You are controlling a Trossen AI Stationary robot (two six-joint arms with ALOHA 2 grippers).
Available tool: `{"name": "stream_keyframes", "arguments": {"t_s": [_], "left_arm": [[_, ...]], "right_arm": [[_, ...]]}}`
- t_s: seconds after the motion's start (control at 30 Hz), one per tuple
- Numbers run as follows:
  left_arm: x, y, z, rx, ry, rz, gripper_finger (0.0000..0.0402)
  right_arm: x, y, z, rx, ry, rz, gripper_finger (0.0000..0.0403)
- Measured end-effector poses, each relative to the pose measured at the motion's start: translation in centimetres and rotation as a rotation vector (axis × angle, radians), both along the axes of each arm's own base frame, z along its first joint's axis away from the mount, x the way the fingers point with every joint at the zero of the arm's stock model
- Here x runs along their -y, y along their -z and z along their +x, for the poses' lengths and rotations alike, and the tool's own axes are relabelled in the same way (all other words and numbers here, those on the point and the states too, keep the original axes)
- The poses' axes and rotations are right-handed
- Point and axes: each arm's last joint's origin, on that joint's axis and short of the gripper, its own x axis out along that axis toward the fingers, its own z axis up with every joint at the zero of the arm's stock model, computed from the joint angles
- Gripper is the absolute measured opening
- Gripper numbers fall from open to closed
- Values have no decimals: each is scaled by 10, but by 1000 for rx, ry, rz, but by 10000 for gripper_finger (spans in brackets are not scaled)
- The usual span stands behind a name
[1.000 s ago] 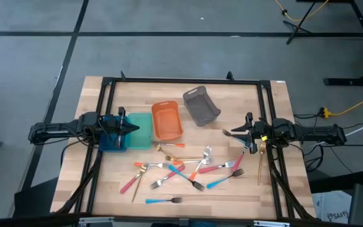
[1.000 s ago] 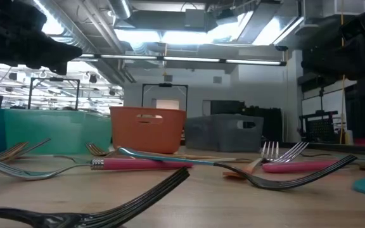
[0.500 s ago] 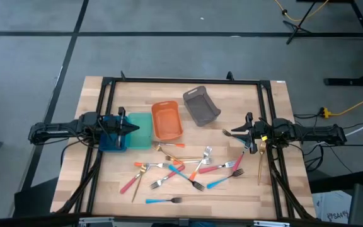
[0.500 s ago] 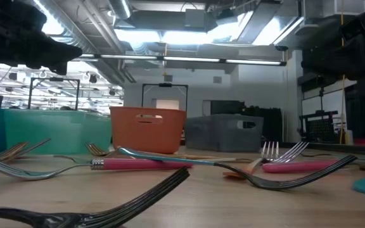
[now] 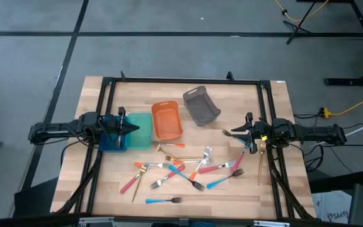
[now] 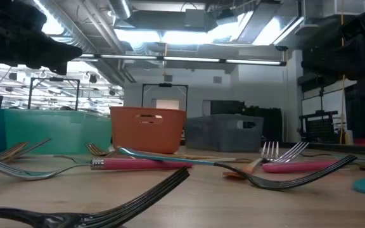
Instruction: Sort silverware by color (type)
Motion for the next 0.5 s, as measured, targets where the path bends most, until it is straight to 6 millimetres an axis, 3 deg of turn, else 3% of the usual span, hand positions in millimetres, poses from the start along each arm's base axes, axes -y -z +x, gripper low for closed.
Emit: {"name": "stream_keyframes", "arguments": {"t_s": [0.5], "left_arm": [[0, 0, 0, -1, 0, 0, 2]], "right_arm": [[0, -1, 0, 3, 17, 69, 90]]}}
